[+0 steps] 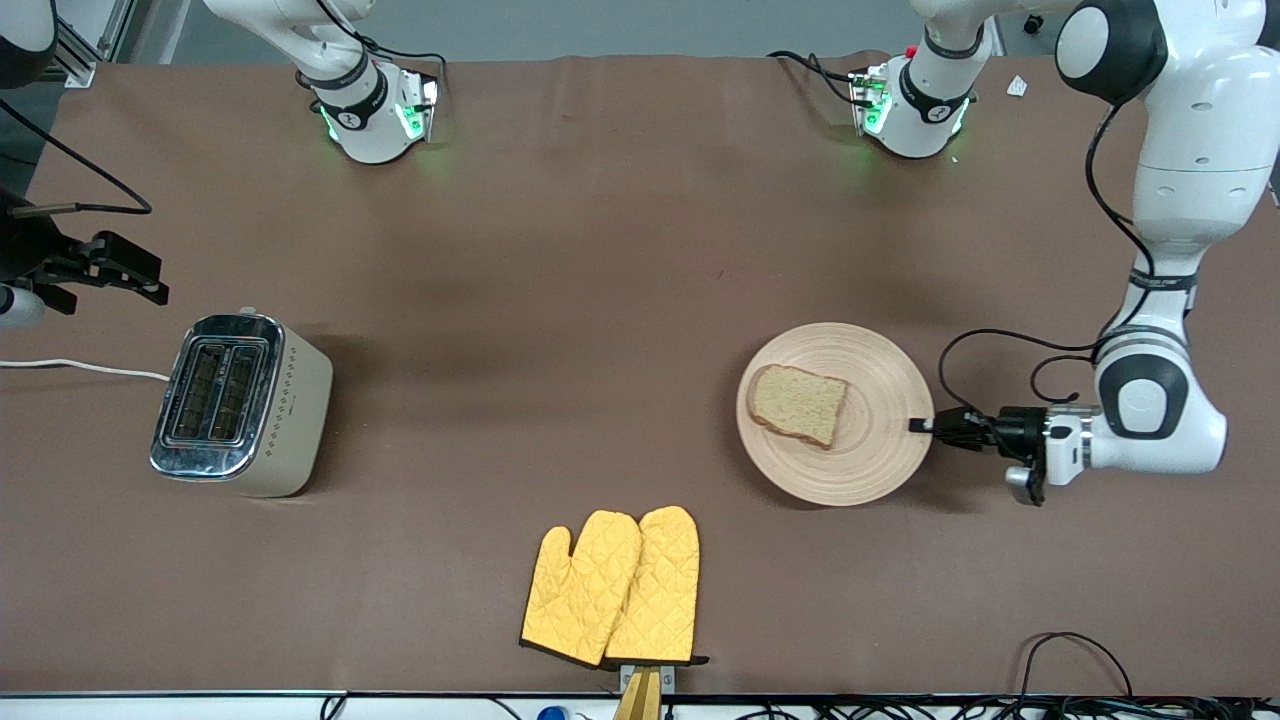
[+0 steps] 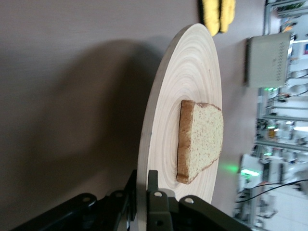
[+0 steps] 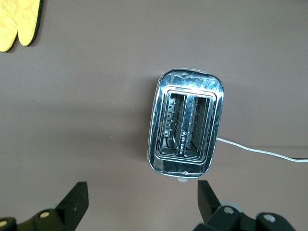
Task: Move plate and put bread in toaster
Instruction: 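Push the wooden plate with the left gripper toward the toaster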
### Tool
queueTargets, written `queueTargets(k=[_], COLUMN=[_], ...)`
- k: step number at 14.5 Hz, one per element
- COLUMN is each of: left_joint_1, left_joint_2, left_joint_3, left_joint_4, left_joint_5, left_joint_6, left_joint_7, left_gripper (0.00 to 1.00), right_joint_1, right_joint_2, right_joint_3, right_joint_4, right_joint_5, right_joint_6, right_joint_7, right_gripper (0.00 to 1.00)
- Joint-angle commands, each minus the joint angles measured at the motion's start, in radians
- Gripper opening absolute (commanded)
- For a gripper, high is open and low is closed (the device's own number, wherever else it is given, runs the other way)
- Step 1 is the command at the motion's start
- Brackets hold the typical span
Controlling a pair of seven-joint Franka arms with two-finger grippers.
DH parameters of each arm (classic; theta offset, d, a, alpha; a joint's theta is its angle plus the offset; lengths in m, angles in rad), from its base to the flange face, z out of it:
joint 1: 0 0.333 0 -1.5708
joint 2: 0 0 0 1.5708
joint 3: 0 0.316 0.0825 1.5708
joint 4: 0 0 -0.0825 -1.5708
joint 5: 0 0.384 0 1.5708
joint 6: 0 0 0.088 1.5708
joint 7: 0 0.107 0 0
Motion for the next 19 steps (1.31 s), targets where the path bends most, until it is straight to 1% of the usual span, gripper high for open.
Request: queueTargets(k=[1, 2, 5, 8, 10, 12, 15, 17, 19], left_joint_1=[-0.069, -0.109, -0.256, -0.431, -0.537, -0.617, -0.701, -0.735, -0.755], left_joint_2=[-0.006, -0.004, 0.000, 0.023, 0.075, 0.125, 0.171, 0.188, 0.200], left_joint_3=[-0.060, -0.062, -0.063, -0.062, -0.062, -0.064, -0.064, -0.064, -0.064], left_joint_4=[0.012, 0.024, 0.027, 0.032, 0.087, 0.145, 0.205, 0.225, 0.228], left_joint_5=[-0.058, -0.079, -0.213, -0.377, -0.441, -0.486, -0.553, -0.575, -0.584], left_joint_6=[0.035, 0.078, 0.193, 0.374, 0.473, 0.535, 0.592, 0.621, 0.643], left_joint_7=[-0.121, -0.158, -0.226, -0.250, -0.249, -0.244, -0.237, -0.232, -0.229], left_gripper=[0.00, 0.00, 0.00, 0.00, 0.00, 0.00, 0.00, 0.00, 0.00], right_joint_1=[0.003, 0.003, 0.003, -0.002, -0.002, 0.001, 0.002, 0.004, 0.001], right_joint_2=[-0.016, -0.016, -0.016, -0.015, -0.015, -0.015, -0.015, -0.015, -0.015], right_joint_3=[-0.002, -0.002, -0.002, -0.005, -0.007, -0.005, -0.005, -0.003, -0.005], right_joint_4=[-0.011, -0.011, -0.011, -0.011, -0.011, -0.011, -0.013, -0.016, -0.019], right_joint_5=[-0.003, -0.003, -0.003, -0.001, -0.001, -0.003, -0.003, 0.000, 0.030], right_joint_6=[-0.002, 0.000, 0.001, 0.004, 0.004, 0.004, 0.001, 0.001, -0.008], right_joint_7=[0.003, 0.002, 0.002, -0.007, -0.007, -0.007, -0.001, 0.003, 0.005], right_gripper=[1.00, 1.00, 1.00, 1.00, 1.00, 1.00, 1.00, 1.00, 1.00])
